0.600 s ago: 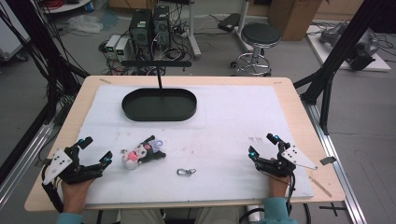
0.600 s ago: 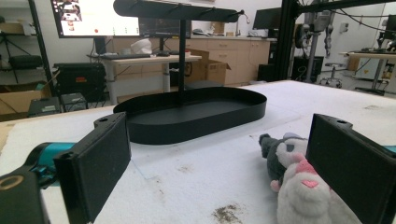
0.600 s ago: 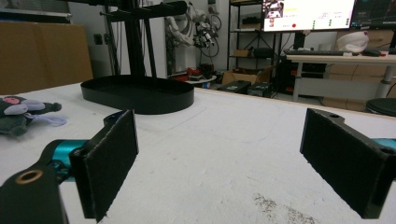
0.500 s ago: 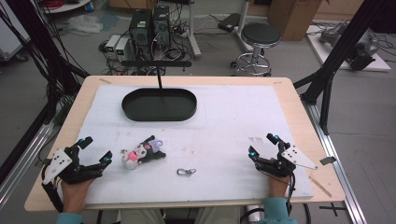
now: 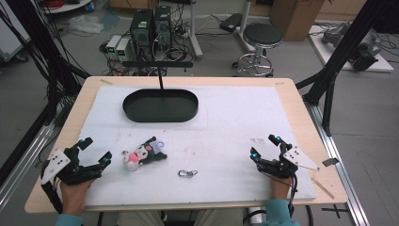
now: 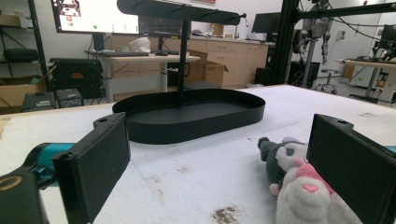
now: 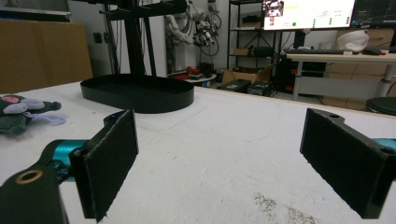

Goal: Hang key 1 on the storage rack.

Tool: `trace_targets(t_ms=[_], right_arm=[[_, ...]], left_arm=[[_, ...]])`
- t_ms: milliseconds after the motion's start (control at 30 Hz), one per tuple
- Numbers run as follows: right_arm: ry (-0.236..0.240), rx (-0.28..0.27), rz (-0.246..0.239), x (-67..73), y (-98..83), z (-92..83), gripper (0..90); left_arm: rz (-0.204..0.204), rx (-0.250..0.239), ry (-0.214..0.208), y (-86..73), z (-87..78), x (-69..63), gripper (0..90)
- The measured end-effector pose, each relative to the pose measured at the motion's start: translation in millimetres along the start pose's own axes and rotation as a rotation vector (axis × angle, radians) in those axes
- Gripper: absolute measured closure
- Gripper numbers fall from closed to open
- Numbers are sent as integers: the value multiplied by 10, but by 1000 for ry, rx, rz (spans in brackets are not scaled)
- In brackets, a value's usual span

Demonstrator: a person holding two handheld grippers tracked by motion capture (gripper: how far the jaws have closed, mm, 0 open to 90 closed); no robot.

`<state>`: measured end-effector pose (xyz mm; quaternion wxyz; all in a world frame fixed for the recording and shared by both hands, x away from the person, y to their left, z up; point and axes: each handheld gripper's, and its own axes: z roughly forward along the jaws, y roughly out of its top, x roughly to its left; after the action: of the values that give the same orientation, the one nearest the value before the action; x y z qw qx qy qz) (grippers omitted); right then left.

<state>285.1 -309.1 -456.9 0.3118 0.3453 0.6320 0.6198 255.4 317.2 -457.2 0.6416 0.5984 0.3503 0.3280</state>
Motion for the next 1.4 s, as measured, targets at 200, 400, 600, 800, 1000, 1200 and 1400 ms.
trace_targets(t_ms=[200, 400, 600, 800, 1000, 1200, 1400], right_arm=[[2, 4, 4, -3, 0, 2, 107], [3, 1, 0, -3, 1, 5, 107], [2, 5, 2, -3, 1, 2, 107], [3, 3, 2, -7, 1, 4, 107], [3, 3, 2, -8, 1, 5, 107], [4, 5, 2, -9, 2, 5, 107], [3, 5, 3, -7, 2, 6, 107]], left_arm=[[22, 3, -4, 182, -64, 63, 63], [50, 51, -38, 396, -76, 62, 63], [90, 150, -92, 610, -36, 44, 63], [128, 244, -162, 761, 57, -18, 63], [155, 347, -235, 883, 218, -93, 63], [185, 449, -269, 948, 373, -163, 63], [208, 507, -274, 957, 468, -204, 63]])
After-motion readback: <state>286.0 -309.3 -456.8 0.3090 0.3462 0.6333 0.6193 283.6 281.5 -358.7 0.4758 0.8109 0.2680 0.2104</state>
